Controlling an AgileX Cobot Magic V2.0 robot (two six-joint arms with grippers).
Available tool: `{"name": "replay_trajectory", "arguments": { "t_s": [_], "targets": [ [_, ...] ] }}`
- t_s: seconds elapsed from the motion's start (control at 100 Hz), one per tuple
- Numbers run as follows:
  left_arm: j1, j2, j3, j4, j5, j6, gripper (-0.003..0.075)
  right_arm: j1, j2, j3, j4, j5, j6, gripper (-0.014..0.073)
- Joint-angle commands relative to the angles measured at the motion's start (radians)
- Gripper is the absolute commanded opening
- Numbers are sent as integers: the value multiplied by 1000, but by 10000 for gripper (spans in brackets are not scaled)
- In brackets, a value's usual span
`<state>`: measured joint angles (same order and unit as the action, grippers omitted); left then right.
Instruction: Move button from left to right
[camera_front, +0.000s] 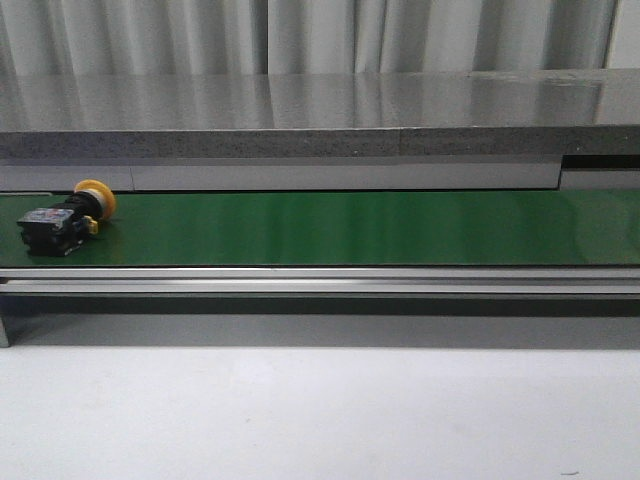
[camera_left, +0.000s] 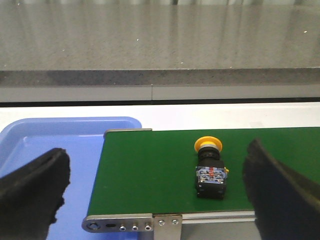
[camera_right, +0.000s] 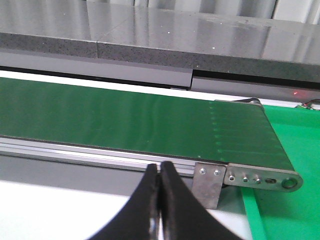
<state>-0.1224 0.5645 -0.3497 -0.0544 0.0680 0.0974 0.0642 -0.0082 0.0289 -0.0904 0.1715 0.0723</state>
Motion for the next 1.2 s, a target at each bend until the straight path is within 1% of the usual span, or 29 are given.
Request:
{"name": "replay_trajectory", "arguments": {
  "t_s": [0.0,0.31,0.38,0.42,0.47,0.54,0.56,0.61,0.63,0.66,0.68,0.73,0.74,0.75,0.8,0.81,0.82,0.85,0.87,1.19],
  "targets": [
    [-28,-25,-1,-12,-130,1,665,1,-17,1,-5,-78,-3,-68],
    [-31,-27,3,-12,-134,1,664,1,-17,1,-5,-78,-3,-68],
    [-31,-27,3,-12,-134,1,657,1,-17,1,-5,-78,-3,-68],
    [-31,-27,3,-12,-134,1,640,1,-17,1,-5,-78,-3,-68],
    [-31,-27,3,-12,-134,1,605,1,-17,1,-5,-78,-3,-68],
    [-31,-27,3,-12,-134,1,527,1,-17,1,-5,-78,-3,-68],
    [-31,-27,3,-12,-134,1,487,1,-17,1,-5,-78,-3,-68],
    [-31,-27,3,-12,-134,1,419,1,-17,1,-5,-78,-3,-68],
    [-31,-27,3,-12,-134,1,372,1,-17,1,-5,-78,-3,-68],
    [-31,-27,3,-12,-134,1,337,1,-17,1,-5,-78,-3,-68],
    [-31,-27,3,-12,-134,1,291,1,-17,1,-5,-78,-3,-68],
    [-31,-27,3,-12,-134,1,221,1,-17,1,-5,-78,-3,-68],
    [-31,-27,3,-12,-134,1,186,1,-17,1,-5,-78,-3,-68],
    [-31,-27,3,-12,-134,1,186,1,-17,1,-5,-78,-3,-68],
    [-31,-27,3,-12,-134,1,109,1,-17,1,-5,-78,-3,-68],
    [-31,-27,3,-12,-134,1,77,1,-17,1,-5,-78,-3,-68],
    [-31,-27,3,-12,-134,1,77,1,-17,1,-5,-78,-3,-68],
    [-31,-27,3,-12,-134,1,26,1,-17,1,-5,-78,-3,-68],
    [-31,-27,3,-12,-134,1,6,1,-17,1,-5,-78,-3,-68],
    [-31,-27,3,-12,-134,1,5,1,-17,1,-5,-91,-3,-68]
  ]
}}
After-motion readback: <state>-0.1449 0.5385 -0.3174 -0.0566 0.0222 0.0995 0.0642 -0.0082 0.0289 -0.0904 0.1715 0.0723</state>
